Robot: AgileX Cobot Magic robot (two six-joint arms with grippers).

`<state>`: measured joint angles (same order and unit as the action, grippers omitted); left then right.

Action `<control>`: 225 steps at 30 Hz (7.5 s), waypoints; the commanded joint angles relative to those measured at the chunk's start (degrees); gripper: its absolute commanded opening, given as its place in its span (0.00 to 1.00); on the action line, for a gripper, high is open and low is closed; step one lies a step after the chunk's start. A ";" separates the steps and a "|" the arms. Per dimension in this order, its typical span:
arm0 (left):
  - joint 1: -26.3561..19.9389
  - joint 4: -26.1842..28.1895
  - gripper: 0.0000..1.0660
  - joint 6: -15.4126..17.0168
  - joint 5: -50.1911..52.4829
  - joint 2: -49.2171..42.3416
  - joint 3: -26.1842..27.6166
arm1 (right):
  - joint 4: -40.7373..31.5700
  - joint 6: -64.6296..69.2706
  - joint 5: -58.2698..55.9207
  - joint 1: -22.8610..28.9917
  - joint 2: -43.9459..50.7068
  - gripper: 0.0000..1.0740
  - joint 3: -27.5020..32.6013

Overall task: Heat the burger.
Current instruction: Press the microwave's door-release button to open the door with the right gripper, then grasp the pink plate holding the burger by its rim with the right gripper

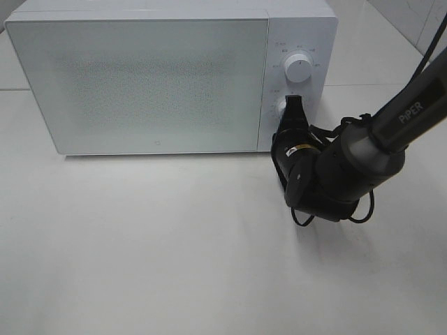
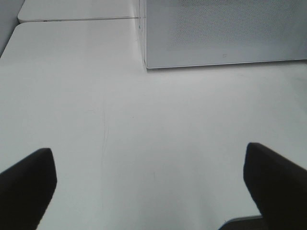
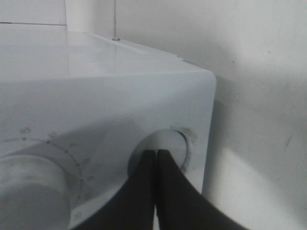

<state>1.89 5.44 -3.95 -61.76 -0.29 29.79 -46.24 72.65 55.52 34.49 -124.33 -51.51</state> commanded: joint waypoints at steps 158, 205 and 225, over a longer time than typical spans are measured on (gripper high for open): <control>-0.23 0.06 0.92 0.17 0.23 -0.86 -0.11 | 43.66 -154.30 -81.82 -2.01 30.19 0.90 -13.69; -0.23 0.06 0.92 0.17 0.23 -0.86 -0.11 | 47.61 -143.30 -75.80 1.38 2.29 0.83 -39.71; -0.23 0.06 0.92 0.17 0.23 -0.86 -0.11 | 50.53 -140.66 -77.92 1.38 -7.16 0.81 -52.83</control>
<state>1.89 5.44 -3.95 -61.76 -0.29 29.79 3.78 -68.35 -21.49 35.75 -131.21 -103.59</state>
